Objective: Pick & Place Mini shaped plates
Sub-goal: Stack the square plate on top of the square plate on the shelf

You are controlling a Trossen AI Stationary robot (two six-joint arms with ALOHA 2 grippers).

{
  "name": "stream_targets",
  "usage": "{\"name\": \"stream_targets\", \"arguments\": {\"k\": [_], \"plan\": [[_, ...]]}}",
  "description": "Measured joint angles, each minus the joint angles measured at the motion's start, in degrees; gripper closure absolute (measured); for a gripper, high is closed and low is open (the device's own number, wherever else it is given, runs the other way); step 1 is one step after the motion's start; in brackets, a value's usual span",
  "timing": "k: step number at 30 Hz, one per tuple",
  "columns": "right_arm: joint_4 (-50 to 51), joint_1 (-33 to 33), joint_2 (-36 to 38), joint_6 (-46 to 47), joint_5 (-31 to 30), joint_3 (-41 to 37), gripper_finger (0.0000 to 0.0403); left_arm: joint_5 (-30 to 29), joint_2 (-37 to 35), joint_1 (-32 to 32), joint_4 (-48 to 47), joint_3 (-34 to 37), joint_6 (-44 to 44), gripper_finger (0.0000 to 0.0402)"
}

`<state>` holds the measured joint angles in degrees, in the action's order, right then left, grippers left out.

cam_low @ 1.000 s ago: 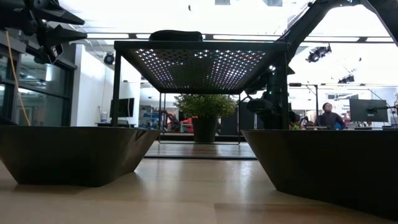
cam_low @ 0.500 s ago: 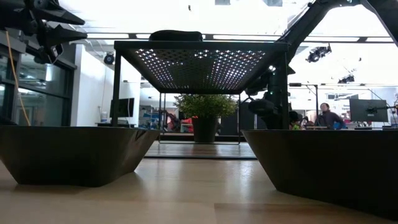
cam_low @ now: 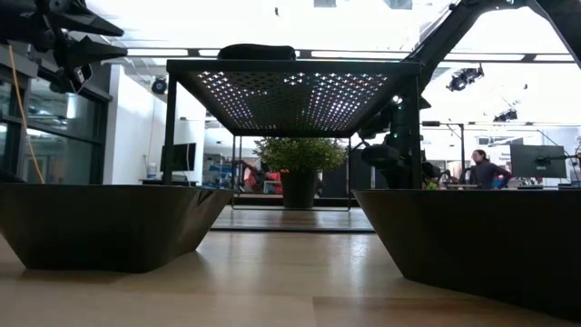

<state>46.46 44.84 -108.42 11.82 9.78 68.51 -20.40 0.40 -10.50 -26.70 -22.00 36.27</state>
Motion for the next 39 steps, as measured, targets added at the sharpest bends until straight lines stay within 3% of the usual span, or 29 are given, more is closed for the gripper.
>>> {"name": "stream_targets", "arguments": {"k": [35, 39], "plan": [[0.1, -1.1, -1.7, 0.8, -2.1, 0.1, 0.0288, 0.0, 0.0, 0.0, 0.1, 0.0, 0.2, 0.0270], [-0.6, -1.3, -1.7, 1.0, -1.9, 0.1, 0.0304, 0.0, 0.0, 0.0, 0.8, 0.0, 0.2, 0.0270]]}}
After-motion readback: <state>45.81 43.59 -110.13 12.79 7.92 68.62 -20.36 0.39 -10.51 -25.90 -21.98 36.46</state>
